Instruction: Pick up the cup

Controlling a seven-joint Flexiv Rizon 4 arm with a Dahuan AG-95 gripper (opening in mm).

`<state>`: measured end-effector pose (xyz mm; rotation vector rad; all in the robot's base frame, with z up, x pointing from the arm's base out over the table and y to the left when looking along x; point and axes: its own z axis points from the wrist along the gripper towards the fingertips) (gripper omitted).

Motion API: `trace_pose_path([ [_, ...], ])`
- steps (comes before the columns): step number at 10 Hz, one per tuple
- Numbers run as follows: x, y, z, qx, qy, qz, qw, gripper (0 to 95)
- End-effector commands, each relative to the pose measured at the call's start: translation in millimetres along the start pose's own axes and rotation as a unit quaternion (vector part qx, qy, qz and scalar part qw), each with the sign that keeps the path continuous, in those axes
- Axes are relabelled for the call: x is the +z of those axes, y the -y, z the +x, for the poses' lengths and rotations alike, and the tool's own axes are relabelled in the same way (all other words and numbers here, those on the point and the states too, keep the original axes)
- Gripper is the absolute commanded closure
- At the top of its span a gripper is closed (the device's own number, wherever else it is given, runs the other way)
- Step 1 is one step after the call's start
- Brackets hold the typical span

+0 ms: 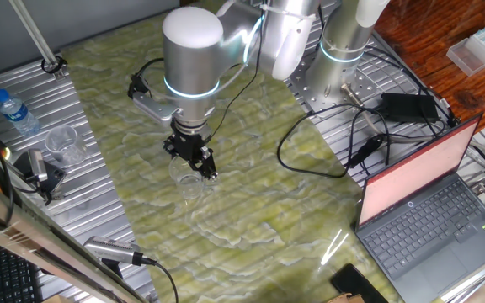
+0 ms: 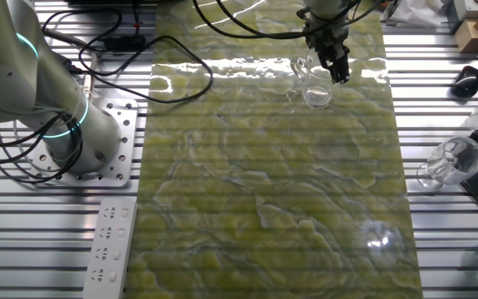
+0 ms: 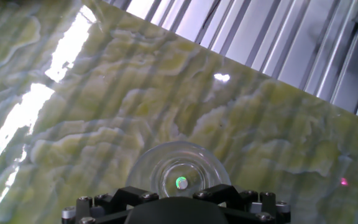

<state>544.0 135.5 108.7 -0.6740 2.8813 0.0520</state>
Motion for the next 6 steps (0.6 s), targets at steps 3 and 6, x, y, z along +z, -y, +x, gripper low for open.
trace_pose_path([
  [3,-3.7,1.3,-0.8,0.001,0.001,-0.011,0.9999,0.0],
  [6,-9.4,2.0,0.0,-0.013,0.001,-0.019,0.9997,0.0],
])
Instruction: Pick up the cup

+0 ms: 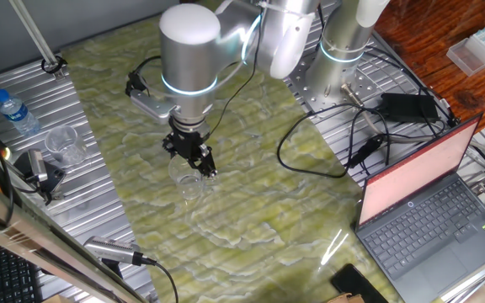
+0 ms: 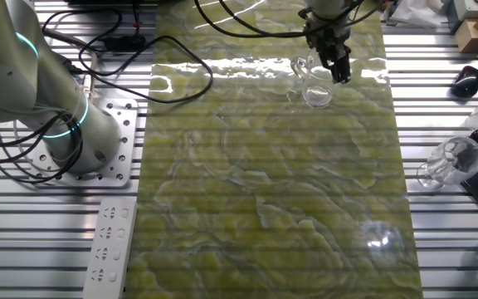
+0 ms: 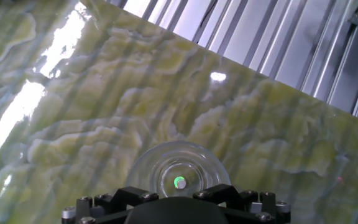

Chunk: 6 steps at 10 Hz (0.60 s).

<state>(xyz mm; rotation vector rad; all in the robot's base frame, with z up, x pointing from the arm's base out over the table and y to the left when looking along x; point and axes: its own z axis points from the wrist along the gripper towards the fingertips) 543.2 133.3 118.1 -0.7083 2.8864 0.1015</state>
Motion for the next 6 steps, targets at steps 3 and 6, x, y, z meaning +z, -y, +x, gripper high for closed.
trace_pose_path([
  [3,-3.2,-3.9,7.9,-0.040,0.011,-0.001,0.9991,0.0],
  [6,-2.8,-4.1,8.2,-0.056,0.007,0.007,0.9984,0.0],
])
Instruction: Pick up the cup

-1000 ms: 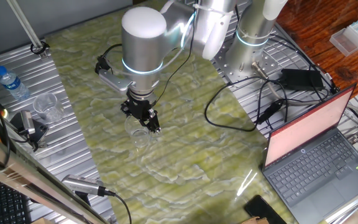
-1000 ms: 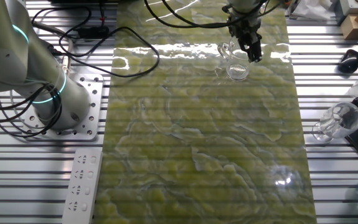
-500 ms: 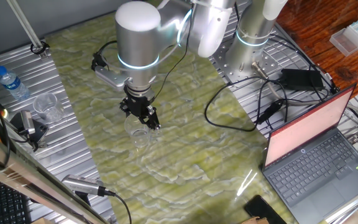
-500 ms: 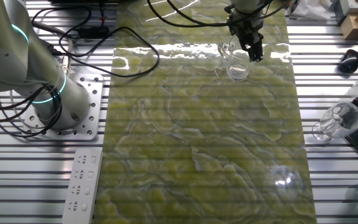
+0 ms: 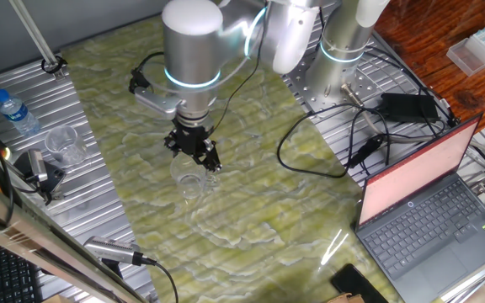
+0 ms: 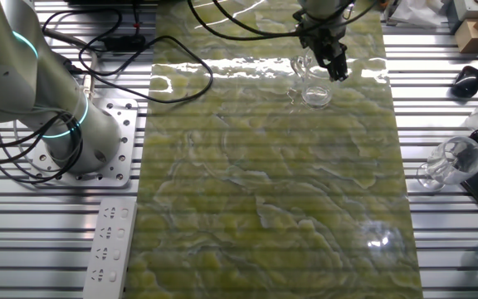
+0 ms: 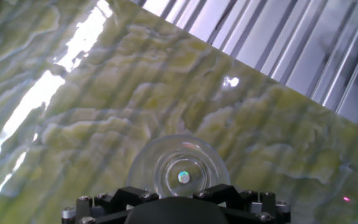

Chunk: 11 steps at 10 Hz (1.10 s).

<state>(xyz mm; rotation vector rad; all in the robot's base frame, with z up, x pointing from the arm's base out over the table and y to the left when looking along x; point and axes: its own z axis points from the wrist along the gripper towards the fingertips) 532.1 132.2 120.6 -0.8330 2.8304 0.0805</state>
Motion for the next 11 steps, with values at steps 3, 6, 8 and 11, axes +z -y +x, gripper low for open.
trace_pose_path([
  [3,0.9,1.7,0.4,-0.042,-0.014,0.018,0.9988,0.0],
  [6,0.6,4.3,4.4,-0.056,-0.014,0.021,0.9981,0.0],
  [8,3.0,3.7,4.8,-0.063,-0.013,0.025,0.9976,0.0],
  [11,2.4,6.7,2.6,-0.079,-0.018,0.037,0.9961,0.0],
])
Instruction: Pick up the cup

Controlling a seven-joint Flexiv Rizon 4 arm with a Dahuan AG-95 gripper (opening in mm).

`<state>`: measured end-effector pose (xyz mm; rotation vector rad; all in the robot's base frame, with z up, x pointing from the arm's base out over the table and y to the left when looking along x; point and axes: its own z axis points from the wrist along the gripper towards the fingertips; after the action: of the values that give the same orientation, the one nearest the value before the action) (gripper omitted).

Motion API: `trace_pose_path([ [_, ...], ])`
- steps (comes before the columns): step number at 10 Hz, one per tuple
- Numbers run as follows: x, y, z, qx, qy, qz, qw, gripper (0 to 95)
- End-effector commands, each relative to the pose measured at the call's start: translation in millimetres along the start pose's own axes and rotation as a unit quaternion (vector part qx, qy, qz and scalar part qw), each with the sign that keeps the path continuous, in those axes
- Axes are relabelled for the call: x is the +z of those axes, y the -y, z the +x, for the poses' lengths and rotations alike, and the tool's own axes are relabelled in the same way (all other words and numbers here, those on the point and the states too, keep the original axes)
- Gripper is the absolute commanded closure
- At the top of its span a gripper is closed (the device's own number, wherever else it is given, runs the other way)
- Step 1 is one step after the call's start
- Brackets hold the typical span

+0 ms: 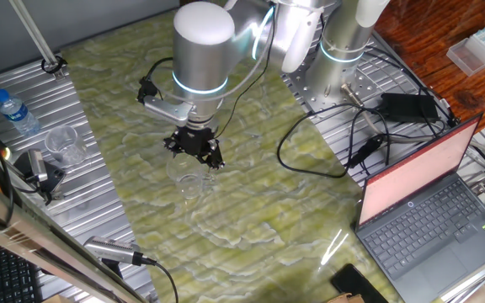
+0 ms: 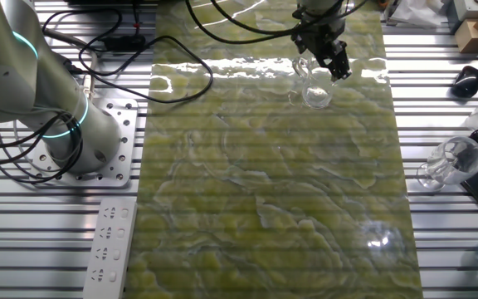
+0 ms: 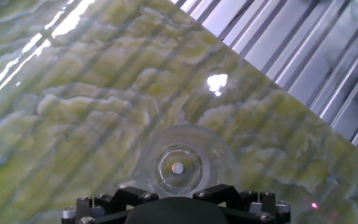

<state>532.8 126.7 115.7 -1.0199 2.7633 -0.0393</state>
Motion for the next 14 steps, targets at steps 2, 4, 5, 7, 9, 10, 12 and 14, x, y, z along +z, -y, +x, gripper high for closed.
trace_pose_path([
  [2,-4.9,4.0,-1.1,-0.006,-0.022,0.002,0.9997,0.0],
  [4,-8.3,5.9,-1.9,0.004,-0.027,-0.005,0.9996,0.0],
  [5,-11.7,9.2,-4.6,0.005,-0.034,-0.009,0.9994,0.0],
  [7,-11.3,14.5,-14.4,0.002,-0.039,-0.015,0.9991,0.0],
  [9,-6.3,10.2,-23.3,0.005,-0.042,-0.012,0.9990,0.0],
  [10,-5.2,8.8,-25.0,0.004,-0.042,-0.014,0.9990,0.0],
  [12,-5.0,8.8,-25.7,-0.003,-0.044,-0.013,0.9989,0.0],
  [14,-4.6,9.4,-26.3,-0.009,-0.046,-0.013,0.9988,0.0],
])
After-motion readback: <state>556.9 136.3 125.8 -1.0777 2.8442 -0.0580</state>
